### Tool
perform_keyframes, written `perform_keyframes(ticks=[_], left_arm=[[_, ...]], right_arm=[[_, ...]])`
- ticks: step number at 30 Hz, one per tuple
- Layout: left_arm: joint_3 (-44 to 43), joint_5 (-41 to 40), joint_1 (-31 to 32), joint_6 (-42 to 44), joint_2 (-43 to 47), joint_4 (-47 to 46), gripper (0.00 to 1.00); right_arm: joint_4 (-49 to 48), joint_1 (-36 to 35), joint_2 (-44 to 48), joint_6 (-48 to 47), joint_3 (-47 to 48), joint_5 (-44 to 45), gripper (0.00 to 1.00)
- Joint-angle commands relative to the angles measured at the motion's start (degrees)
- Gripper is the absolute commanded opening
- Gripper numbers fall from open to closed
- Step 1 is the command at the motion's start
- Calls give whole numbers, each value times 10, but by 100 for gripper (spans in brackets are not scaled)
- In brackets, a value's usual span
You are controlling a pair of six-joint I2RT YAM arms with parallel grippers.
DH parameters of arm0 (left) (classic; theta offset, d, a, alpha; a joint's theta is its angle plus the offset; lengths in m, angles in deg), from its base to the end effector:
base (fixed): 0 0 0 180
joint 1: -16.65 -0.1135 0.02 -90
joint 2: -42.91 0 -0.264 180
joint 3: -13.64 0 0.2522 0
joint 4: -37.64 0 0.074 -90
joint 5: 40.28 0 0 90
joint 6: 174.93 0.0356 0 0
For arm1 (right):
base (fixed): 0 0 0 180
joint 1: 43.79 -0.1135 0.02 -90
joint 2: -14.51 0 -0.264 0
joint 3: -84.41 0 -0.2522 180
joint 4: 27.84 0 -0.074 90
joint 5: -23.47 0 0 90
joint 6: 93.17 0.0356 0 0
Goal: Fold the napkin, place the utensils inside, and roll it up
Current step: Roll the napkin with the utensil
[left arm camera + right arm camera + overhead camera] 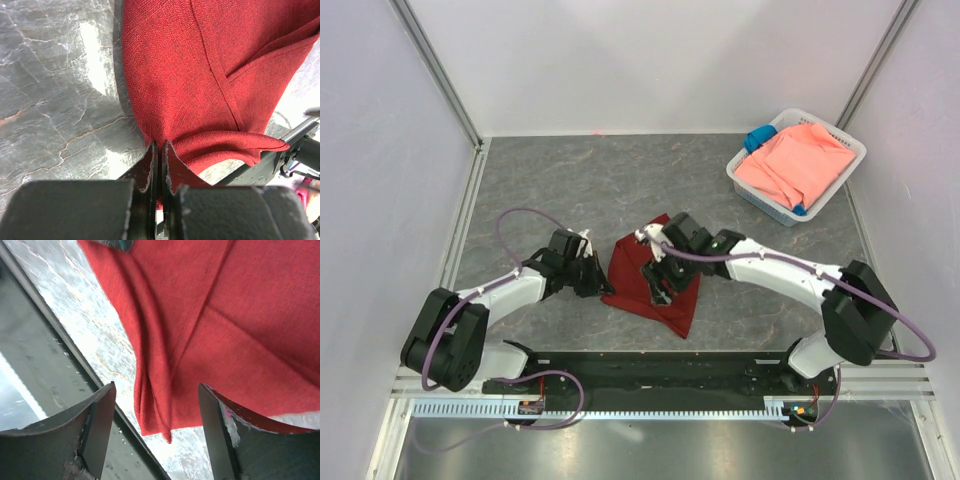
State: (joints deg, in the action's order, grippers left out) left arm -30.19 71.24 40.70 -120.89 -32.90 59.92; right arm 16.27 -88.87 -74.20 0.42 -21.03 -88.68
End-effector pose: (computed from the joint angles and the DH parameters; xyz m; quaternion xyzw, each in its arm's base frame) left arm 0.2063 -0.1064 0.1489 -0.0400 0.9359 -0.3046 0.1722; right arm 0.2128 0.2324 0.2248 -0.3835 0.8642 0.2789 0.1684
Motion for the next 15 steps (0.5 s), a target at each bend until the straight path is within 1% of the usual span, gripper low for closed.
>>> perform_keyframes(ticks=[1,3,8,15], left_arm=[[-31,-21,-8,44,-19,52,2],[-36,-18,-10,48,-25,55,2],[-51,-16,-15,58,-34,69,2],[-61,-17,-21,62,-50,72,2]], right_arm=[[8,-80,33,33,-23,202,75],[14,-109,32,44,-26,251,76],[26,-165,21,46,-24,301,78],[39,-229,-23,56,-21,353,78]])
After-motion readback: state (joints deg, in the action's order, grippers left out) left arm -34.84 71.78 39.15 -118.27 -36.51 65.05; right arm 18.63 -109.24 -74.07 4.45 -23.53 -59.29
